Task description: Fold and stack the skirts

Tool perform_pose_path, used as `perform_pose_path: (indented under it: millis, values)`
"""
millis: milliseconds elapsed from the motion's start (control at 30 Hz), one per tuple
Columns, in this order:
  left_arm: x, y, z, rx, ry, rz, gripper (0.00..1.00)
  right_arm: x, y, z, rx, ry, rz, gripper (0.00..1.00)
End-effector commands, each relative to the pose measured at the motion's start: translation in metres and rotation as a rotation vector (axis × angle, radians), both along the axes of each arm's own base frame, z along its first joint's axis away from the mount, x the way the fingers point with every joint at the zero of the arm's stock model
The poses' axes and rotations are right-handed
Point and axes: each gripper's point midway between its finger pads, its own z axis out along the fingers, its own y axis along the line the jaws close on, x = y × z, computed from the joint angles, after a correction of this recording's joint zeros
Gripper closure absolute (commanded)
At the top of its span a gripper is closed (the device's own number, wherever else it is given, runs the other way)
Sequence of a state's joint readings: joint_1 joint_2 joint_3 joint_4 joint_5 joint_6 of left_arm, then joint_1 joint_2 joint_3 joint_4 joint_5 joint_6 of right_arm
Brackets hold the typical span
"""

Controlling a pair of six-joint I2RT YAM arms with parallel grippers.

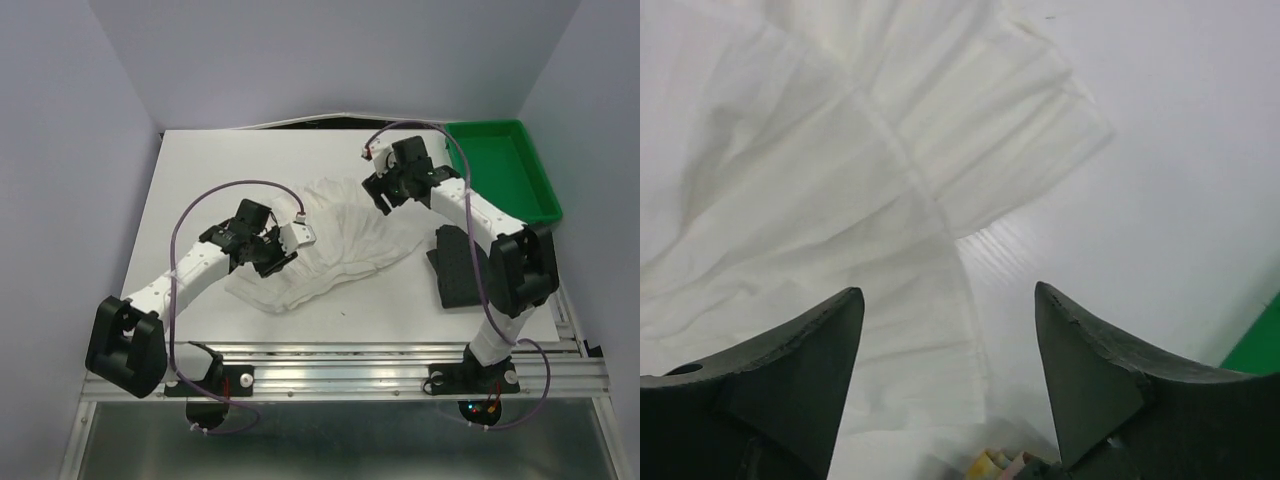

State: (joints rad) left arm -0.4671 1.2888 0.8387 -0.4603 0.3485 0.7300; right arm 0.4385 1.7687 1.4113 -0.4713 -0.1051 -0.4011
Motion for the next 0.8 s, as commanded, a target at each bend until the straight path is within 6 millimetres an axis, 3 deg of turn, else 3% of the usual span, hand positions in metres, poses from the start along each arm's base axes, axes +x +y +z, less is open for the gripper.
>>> perform_pose_path:
  millis: [0,33,133,167,200,367,767]
  values:
    - [0.018,-0.013,0.034,-0.083,-0.057,0.037,0.59,0.02,-0.019,-0.006,0.0,0.048,-0.074,0.27]
    - [0.021,-0.014,0.036,-0.087,-0.061,0.04,0.59,0.03,-0.02,0.0,0.019,0.044,-0.084,0.27]
    - [0.027,-0.014,0.038,-0.08,-0.069,0.047,0.59,0.035,-0.009,-0.016,0.067,0.112,-0.059,0.28]
    - [0.029,-0.013,0.037,-0.078,-0.072,0.052,0.59,0.039,0.001,-0.008,0.106,0.112,-0.028,0.28]
    - [0.03,-0.012,0.037,-0.078,-0.074,0.056,0.59,0.038,0.006,-0.015,0.12,0.149,-0.027,0.28]
    - [0.03,-0.006,0.033,-0.08,-0.062,0.075,0.59,0.037,0.031,-0.015,0.212,0.24,0.041,0.26]
    - [0.032,-0.005,0.029,-0.08,-0.055,0.083,0.59,0.028,0.035,-0.06,0.193,0.385,0.065,0.33]
